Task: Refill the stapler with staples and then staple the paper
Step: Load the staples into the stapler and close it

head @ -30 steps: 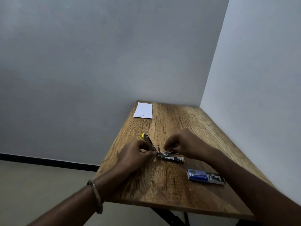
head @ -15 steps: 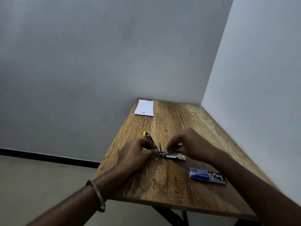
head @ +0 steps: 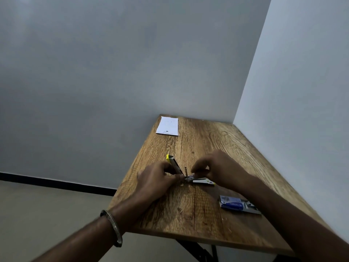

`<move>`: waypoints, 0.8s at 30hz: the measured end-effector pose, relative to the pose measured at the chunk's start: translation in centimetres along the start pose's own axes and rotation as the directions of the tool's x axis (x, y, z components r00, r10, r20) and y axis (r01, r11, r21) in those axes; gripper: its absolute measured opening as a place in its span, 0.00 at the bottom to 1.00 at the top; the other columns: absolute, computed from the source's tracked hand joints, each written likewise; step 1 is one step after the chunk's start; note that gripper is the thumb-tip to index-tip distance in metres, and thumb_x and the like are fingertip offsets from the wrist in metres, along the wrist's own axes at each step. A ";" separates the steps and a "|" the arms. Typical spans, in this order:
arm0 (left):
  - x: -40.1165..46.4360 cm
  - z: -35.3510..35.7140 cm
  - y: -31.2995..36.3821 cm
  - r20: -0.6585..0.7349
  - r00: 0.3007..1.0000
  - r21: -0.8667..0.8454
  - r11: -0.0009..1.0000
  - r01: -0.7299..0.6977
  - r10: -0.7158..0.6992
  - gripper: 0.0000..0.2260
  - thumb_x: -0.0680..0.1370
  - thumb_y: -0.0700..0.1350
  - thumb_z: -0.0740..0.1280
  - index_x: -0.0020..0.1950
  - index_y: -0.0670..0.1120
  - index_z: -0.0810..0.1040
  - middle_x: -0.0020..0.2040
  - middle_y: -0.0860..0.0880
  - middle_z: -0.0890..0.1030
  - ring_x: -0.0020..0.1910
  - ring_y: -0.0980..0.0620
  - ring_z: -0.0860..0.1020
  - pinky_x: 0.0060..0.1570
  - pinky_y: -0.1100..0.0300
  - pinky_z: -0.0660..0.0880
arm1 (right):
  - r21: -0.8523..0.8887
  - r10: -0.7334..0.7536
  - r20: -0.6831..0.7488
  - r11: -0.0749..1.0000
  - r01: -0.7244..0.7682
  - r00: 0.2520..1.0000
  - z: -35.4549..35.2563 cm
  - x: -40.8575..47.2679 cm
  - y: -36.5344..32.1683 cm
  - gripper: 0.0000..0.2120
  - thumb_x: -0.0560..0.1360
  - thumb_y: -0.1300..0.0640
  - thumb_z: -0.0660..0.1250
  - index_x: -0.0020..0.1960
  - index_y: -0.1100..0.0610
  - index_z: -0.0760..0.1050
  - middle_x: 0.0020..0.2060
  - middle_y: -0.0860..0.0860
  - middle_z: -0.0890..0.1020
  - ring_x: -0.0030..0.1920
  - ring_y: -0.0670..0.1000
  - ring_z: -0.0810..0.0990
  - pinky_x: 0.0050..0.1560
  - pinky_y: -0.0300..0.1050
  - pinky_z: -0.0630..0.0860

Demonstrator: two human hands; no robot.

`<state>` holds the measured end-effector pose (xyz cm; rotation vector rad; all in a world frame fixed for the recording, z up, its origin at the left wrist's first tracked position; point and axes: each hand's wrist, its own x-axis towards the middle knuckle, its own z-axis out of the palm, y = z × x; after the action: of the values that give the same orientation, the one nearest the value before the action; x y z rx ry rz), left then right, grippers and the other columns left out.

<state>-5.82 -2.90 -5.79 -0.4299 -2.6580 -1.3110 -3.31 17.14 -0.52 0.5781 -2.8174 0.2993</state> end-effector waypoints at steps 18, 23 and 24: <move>0.0 0.0 0.0 0.024 1.000 -0.004 1.000 -0.001 0.001 0.07 0.72 0.60 0.73 0.46 0.60 0.81 0.40 0.67 0.76 0.46 0.62 0.76 0.62 0.42 0.71 | 0.109 -0.055 0.055 0.993 0.049 0.997 0.7 -1.3 1.9 0.15 0.74 0.58 0.72 0.60 0.50 0.81 0.64 0.46 0.80 0.62 0.44 0.77 0.61 0.37 0.72; -0.2 -0.1 0.0 0.004 1.000 0.002 1.000 0.001 -0.001 0.13 0.72 0.60 0.72 0.53 0.57 0.83 0.52 0.60 0.84 0.48 0.60 0.77 0.63 0.43 0.70 | 0.163 -0.070 0.117 0.985 0.050 0.991 1.1 -0.9 1.7 0.11 0.75 0.58 0.71 0.56 0.49 0.83 0.67 0.46 0.77 0.65 0.45 0.75 0.63 0.45 0.76; -0.2 -0.1 0.0 0.004 1.000 -0.002 1.000 -0.001 0.001 0.13 0.72 0.59 0.73 0.53 0.57 0.83 0.52 0.60 0.84 0.48 0.60 0.77 0.63 0.43 0.70 | 0.177 -0.068 0.119 0.983 0.046 0.991 1.1 -0.9 1.8 0.11 0.75 0.58 0.71 0.55 0.48 0.83 0.67 0.46 0.77 0.65 0.45 0.75 0.63 0.44 0.76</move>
<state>-5.64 -3.03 -5.79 -0.4346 -2.6592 -1.3145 -3.50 18.77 -2.09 0.7375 -2.9061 0.5192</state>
